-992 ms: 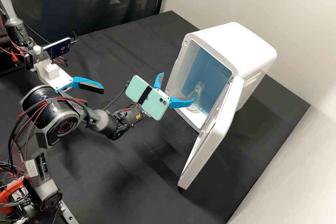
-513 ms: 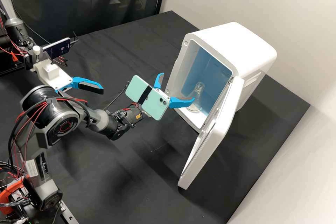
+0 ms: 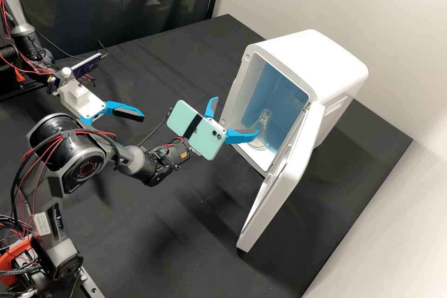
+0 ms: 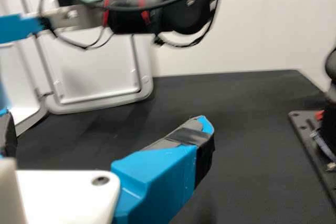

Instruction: Take the flask out of the incubator

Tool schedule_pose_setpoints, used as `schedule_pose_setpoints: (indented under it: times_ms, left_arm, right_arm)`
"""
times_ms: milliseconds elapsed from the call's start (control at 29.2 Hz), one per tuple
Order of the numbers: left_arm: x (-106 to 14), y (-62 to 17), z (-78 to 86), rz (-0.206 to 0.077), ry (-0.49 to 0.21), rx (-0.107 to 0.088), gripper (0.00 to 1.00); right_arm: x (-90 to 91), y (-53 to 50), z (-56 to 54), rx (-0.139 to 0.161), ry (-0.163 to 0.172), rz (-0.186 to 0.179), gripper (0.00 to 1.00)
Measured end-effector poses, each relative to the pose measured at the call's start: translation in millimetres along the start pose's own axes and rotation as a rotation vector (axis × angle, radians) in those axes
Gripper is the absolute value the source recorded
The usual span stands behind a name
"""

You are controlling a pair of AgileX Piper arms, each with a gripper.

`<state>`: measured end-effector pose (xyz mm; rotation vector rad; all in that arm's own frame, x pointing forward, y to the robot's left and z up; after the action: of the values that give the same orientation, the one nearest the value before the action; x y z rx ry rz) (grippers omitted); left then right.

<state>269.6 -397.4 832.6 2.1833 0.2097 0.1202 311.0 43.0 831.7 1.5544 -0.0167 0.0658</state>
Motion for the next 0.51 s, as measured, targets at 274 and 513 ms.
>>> schedule_pose_setpoints:
  times_ms: [274, 513]
  left_arm:
    - [-10.2, -0.6, -25.2, 0.012, 0.067, -0.029, 1.00]
    - [-18.0, -3.4, -40.5, 0.010, 0.097, -0.031, 1.00]
  right_arm:
    - [0.0, 0.0, 0.0, 0.000, 0.000, 0.000, 1.00]
    - [0.0, 0.0, 0.0, 0.002, 0.000, 0.000, 1.00]
